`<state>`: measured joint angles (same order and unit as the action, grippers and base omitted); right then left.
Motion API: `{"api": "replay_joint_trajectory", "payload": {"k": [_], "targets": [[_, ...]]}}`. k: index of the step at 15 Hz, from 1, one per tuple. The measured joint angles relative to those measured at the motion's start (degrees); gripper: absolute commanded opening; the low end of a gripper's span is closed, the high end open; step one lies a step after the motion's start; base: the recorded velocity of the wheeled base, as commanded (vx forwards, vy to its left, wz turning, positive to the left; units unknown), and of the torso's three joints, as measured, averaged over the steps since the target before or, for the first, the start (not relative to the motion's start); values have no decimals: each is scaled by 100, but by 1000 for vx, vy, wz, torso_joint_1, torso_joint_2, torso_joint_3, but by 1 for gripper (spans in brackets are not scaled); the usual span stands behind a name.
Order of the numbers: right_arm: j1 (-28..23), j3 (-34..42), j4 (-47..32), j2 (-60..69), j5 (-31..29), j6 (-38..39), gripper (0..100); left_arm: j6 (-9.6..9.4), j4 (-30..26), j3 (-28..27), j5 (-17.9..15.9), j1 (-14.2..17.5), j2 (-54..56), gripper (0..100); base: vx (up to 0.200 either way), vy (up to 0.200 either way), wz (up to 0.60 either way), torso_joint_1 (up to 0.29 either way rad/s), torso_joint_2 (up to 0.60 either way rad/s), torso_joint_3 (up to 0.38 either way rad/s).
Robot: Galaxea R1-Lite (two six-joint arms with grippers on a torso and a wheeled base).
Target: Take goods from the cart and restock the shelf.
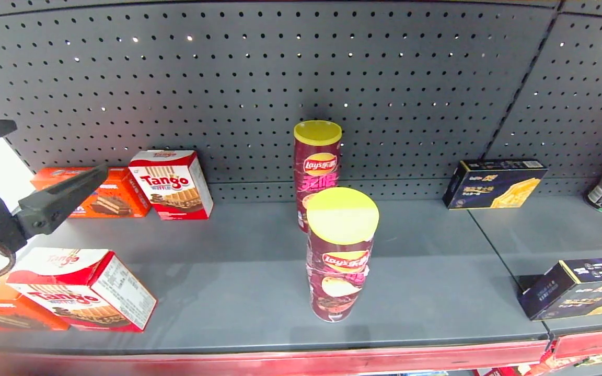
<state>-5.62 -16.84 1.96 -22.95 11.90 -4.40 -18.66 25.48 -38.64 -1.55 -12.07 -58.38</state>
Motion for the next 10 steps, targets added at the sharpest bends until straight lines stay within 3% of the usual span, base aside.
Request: {"api": "replay_joint_trajectory", "payload": {"k": [5, 10], "targets": [[1295, -863, 495, -1949, 338, -394, 100, 4, -17, 166, 148, 6, 304, 100, 0, 0, 0, 0, 0, 0], [2789, -1430, 985, -3746, 37, -422, 100, 4, -11, 155, 261, 11, 378, 100, 0, 0, 0, 0, 0, 0]]}}
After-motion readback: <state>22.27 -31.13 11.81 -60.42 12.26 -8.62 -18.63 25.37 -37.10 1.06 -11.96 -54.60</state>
